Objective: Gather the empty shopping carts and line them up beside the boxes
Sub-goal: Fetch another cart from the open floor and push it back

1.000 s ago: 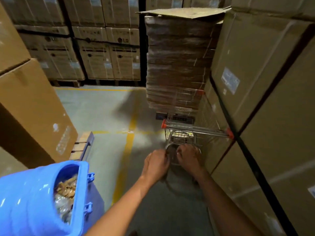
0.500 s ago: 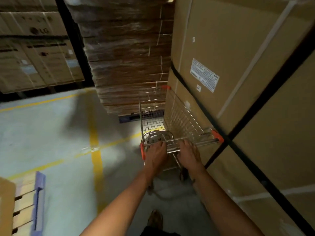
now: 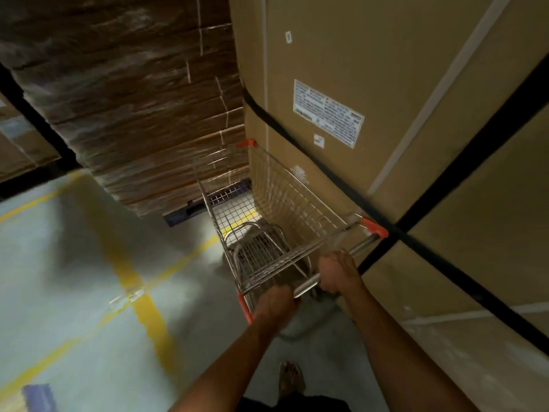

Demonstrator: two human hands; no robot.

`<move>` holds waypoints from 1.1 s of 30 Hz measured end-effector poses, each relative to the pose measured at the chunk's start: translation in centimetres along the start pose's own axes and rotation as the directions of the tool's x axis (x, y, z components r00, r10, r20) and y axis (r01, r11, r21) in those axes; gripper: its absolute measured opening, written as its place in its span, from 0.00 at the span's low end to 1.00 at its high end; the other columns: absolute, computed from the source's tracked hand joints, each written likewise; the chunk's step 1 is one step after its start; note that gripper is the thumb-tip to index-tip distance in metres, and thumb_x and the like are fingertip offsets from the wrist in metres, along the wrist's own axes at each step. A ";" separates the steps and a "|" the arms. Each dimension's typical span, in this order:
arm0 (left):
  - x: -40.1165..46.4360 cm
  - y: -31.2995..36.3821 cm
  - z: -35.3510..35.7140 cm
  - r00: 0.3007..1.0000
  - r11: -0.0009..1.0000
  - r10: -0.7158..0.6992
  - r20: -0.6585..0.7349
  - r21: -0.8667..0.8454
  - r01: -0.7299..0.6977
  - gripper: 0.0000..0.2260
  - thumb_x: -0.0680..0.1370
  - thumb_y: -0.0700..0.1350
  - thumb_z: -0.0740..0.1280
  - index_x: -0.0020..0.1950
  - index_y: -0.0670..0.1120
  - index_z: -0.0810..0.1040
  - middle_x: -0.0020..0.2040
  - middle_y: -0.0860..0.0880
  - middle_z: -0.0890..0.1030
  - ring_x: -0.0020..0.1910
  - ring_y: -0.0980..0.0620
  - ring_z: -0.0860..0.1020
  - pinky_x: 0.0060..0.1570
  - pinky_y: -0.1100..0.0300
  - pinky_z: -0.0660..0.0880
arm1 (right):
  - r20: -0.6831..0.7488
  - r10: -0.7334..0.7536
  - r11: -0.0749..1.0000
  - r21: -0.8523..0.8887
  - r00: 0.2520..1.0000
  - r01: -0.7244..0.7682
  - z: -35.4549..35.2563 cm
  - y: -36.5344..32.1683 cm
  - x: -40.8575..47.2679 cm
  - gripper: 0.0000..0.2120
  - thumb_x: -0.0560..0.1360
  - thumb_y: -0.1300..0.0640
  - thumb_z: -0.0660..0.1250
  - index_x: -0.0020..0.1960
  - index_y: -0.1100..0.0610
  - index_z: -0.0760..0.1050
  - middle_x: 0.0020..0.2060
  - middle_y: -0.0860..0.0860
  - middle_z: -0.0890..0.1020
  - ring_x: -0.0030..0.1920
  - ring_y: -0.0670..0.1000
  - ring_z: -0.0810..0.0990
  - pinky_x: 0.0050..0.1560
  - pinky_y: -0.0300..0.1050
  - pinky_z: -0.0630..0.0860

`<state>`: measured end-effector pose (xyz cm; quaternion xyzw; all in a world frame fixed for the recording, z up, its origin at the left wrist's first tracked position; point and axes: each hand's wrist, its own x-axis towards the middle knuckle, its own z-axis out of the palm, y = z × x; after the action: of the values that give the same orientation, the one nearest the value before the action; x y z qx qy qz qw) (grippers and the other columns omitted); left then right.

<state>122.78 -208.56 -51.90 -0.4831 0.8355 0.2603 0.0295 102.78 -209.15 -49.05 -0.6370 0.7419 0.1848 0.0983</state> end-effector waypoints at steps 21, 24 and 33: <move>-6.9 -22.0 -9.3 0.973 0.974 0.154 0.171 0.142 -0.179 0.20 0.80 0.56 0.63 0.63 0.43 0.79 0.55 0.41 0.84 0.53 0.40 0.83 0.49 0.52 0.79 | 0.041 0.320 0.944 0.069 0.947 -0.322 -3.1 -26.1 -4.3 0.12 0.70 0.48 0.74 0.49 0.53 0.83 0.45 0.53 0.85 0.50 0.57 0.84 0.66 0.50 0.70; -7.3 -25.2 -11.4 0.968 0.971 0.180 0.175 0.128 -0.203 0.22 0.77 0.60 0.62 0.58 0.43 0.80 0.55 0.41 0.83 0.55 0.41 0.82 0.50 0.53 0.78 | 0.008 0.376 0.916 0.146 0.926 -0.373 -2.8 -29.9 -3.6 0.15 0.61 0.47 0.78 0.43 0.54 0.82 0.39 0.54 0.84 0.43 0.57 0.84 0.63 0.52 0.73; -8.9 -32.3 -15.0 0.960 0.917 0.219 0.175 0.298 -0.264 0.16 0.76 0.54 0.67 0.53 0.43 0.82 0.50 0.41 0.85 0.51 0.40 0.84 0.47 0.51 0.79 | 0.038 0.451 0.871 0.200 0.891 -0.449 -5.0 -38.2 -3.4 0.12 0.72 0.50 0.71 0.52 0.55 0.83 0.53 0.54 0.86 0.57 0.56 0.83 0.64 0.48 0.69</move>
<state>157.09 -221.26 -49.42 -0.3456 0.9157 0.1567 0.1324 141.28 -212.66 -48.86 -0.4341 0.8852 0.1225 0.1135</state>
